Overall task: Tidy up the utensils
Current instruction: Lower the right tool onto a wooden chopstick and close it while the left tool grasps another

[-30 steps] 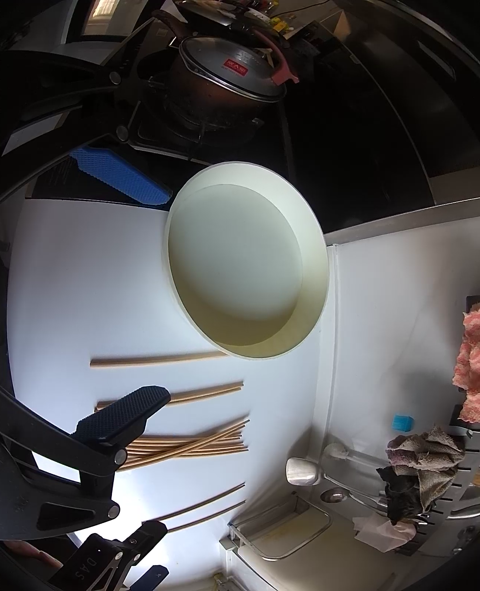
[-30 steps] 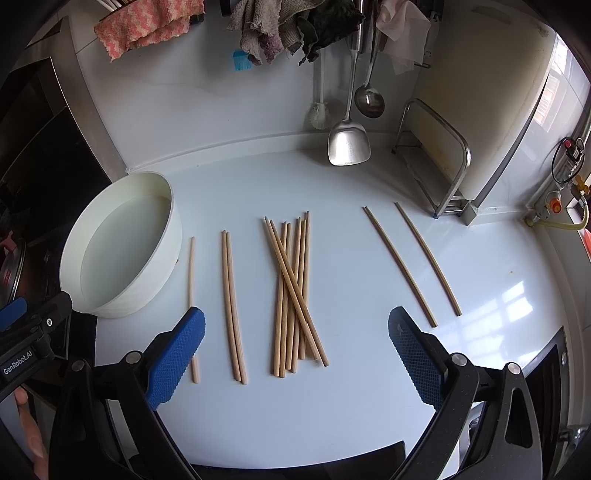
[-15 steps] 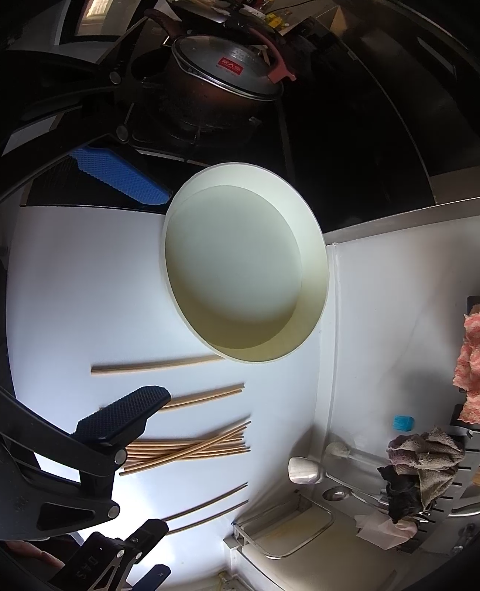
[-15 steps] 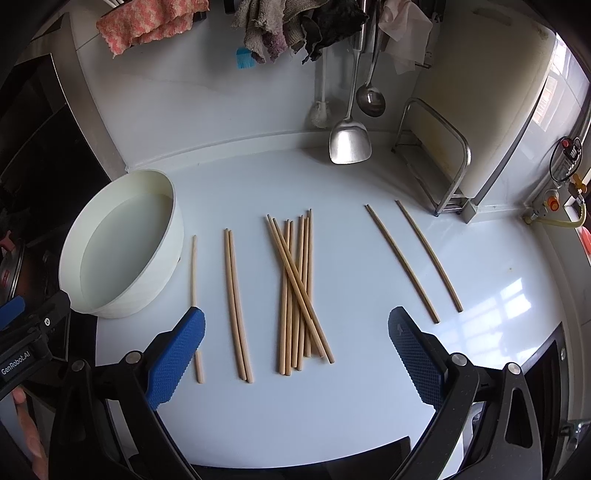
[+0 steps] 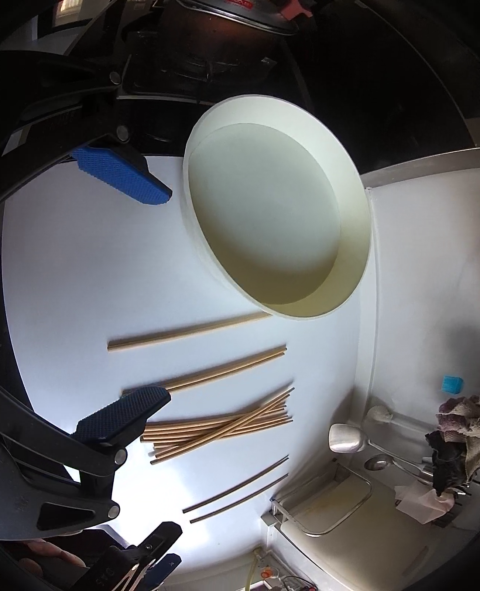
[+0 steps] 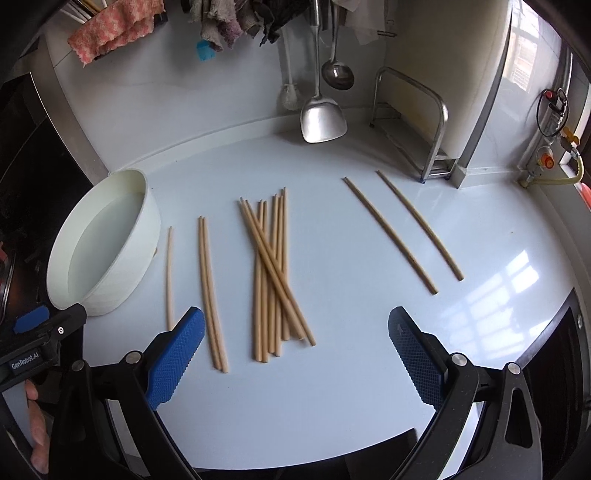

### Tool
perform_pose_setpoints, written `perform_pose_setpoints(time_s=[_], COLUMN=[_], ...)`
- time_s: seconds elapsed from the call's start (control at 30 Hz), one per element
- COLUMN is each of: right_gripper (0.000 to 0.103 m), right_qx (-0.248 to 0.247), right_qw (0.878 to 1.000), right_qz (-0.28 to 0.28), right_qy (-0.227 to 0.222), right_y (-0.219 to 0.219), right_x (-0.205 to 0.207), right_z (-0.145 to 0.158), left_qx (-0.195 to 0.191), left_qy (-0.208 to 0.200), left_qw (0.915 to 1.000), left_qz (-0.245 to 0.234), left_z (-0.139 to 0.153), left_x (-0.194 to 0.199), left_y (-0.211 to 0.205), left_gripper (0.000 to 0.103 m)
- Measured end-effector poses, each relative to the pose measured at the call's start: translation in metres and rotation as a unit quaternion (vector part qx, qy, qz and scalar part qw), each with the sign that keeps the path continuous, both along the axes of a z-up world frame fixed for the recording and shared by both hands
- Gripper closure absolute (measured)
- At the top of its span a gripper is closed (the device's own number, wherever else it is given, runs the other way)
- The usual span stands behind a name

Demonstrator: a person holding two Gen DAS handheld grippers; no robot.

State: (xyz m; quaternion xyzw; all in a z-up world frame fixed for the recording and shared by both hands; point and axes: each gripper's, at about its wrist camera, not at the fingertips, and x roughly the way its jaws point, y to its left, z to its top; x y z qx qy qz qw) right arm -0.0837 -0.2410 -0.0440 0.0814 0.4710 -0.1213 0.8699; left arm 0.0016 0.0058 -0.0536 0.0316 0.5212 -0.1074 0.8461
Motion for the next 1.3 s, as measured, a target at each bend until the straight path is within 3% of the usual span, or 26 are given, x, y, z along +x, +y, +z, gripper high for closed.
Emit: perform_pose_setpoints(time_s=[0.23,0.33,0.5,0.73,0.83,1.07,1.3], right_gripper=[0.008,0.008,0.008,0.008,0.008,0.008,0.008], right_qx=[-0.031,-0.032,-0.036,-0.042,-0.059,-0.086,-0.094], right_qw=[0.999,0.999,0.999,0.999,0.997,0.995,0.995], right_qz=[0.023,0.034,0.013,-0.004,-0.024,-0.026,-0.018], right_qy=[-0.006,0.003,-0.018,-0.032,-0.045,-0.045,-0.013], right_y=[-0.057,-0.087,-0.136,-0.173,-0.183,-0.210,-0.227], right_x=[-0.002,0.005,0.014,0.026,0.031,0.060,0.079], right_z=[-0.013,-0.029,-0.048,-0.077,-0.081,-0.097,-0.121], left_qx=[-0.039,-0.030,0.018,0.044,0.057,0.042,0.038], left_qy=[-0.021,-0.025,-0.049,-0.063,-0.046,-0.035,-0.032], left_qw=[0.9981,0.9962,0.9907,0.9889,0.9899,0.9914,0.9905], left_qz=[0.043,0.078,0.126,0.127,0.121,0.119,0.128], left_z=[-0.012,-0.026,-0.044,-0.075,-0.093,-0.115,-0.124], left_x=[-0.013,-0.013,-0.011,0.002,0.013,0.030,0.034], left_y=[-0.021,-0.033,-0.043,-0.049,-0.050,-0.046,-0.044], left_gripper=[0.006,0.006,0.006,0.006,0.006,0.006,0.006])
